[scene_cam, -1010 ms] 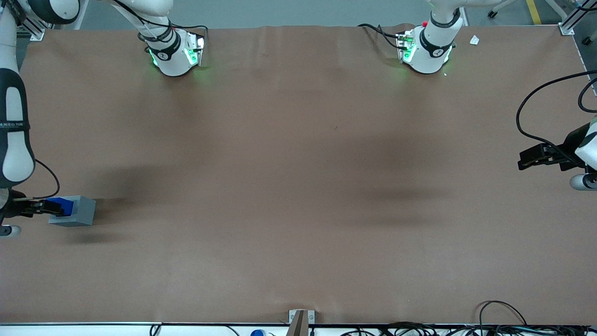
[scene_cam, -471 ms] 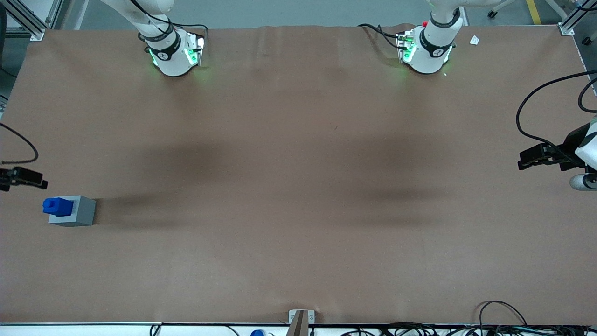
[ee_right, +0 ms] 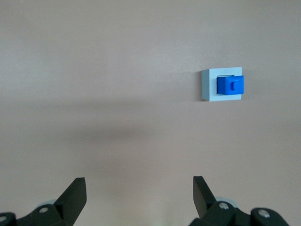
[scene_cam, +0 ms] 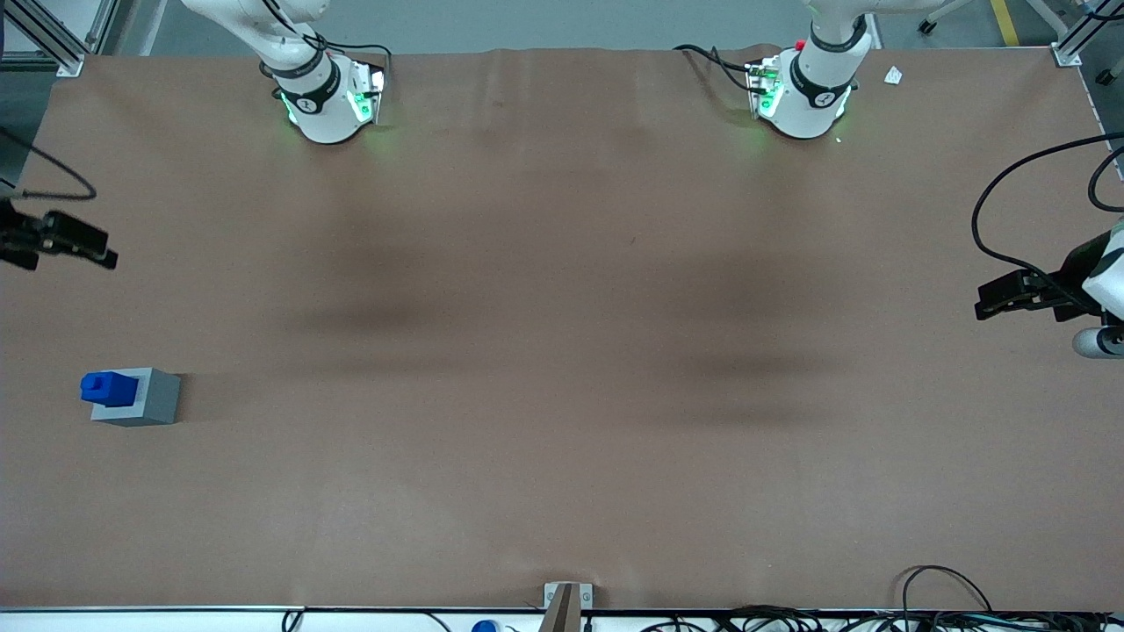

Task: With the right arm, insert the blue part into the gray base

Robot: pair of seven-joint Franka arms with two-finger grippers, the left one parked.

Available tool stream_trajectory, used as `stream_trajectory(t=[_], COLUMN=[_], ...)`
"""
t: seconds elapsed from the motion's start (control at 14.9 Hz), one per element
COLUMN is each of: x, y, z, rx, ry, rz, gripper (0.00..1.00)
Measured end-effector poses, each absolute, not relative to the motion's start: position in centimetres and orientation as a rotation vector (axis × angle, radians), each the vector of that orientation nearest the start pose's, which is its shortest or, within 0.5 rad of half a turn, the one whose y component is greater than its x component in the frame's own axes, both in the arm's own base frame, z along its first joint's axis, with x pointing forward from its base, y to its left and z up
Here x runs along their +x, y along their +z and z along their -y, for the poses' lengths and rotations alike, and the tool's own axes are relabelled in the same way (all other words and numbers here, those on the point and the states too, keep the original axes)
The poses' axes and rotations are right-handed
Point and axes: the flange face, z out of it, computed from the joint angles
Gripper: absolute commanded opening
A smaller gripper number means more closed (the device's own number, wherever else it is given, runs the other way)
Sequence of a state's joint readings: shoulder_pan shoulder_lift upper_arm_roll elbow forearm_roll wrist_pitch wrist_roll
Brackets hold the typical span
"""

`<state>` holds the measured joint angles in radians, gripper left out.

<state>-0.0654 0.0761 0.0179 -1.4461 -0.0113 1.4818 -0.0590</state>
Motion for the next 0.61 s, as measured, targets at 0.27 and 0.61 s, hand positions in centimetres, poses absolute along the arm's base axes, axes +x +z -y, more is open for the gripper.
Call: stream_trajectory(t=[0.27,0.61], x=[54.2,53.4], y=[65.9,67.1], z=[-1.4,-1.3], rx=[-3.153,-3.149], ry=[0.059,0.05], rz=[-0.049,-0.195], gripper=[1.0,1.0])
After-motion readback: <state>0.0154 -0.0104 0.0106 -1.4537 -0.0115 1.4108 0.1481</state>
